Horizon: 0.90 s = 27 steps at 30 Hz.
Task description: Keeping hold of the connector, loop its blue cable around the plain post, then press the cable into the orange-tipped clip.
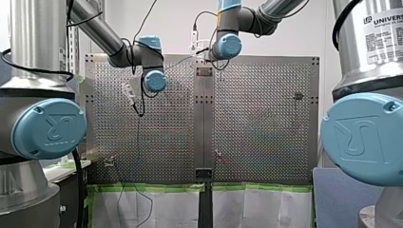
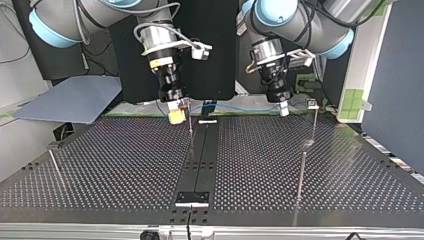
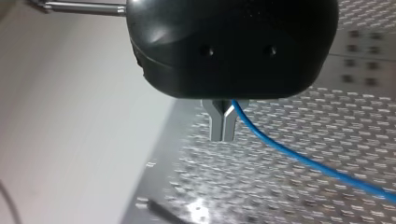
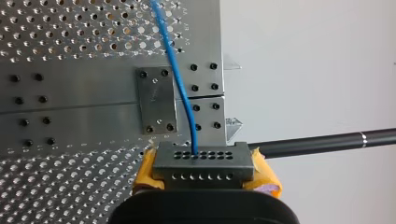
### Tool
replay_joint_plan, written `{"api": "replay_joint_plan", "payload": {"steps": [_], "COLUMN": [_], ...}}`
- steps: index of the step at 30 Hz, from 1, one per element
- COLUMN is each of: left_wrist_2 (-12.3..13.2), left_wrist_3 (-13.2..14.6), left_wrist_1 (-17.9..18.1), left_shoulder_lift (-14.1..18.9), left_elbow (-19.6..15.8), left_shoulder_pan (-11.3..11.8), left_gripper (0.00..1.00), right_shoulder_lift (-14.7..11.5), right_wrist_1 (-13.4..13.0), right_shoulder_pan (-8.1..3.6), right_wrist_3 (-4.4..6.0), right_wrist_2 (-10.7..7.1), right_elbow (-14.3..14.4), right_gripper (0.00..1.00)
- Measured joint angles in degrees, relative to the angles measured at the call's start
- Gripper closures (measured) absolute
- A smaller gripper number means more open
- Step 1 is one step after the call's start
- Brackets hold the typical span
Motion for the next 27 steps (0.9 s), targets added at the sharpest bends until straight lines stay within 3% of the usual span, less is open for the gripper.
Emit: {"api": "replay_joint_plan", "payload": {"steps": [6,14,27], "left_wrist_2": [0.6,1.7,8.8], "left_wrist_3": [-0.2,0.1,0.4], "left_wrist_1": [-3.9,-8.2,-15.7], "left_shoulder_lift": [3.9,7.7,6.9], "left_elbow": [3.8,8.0,14.8], "left_shoulder_pan": [1.2,2.7,9.9], "left_gripper": [1.00,1.00,1.00], "right_shoulder_lift": [0.7,4.0,5.0], "right_wrist_1": [3.2,6.2,10.7], "right_shoulder_pan": [-0.75,-1.81,-3.27], "right_wrist_3": [0.01,0.02,0.82], "right_wrist_2": [-1.14,-3.16,-6.41], "right_elbow": [-1.1,-4.8,-11.8], "right_gripper": [1.00,1.00,1.00]}}
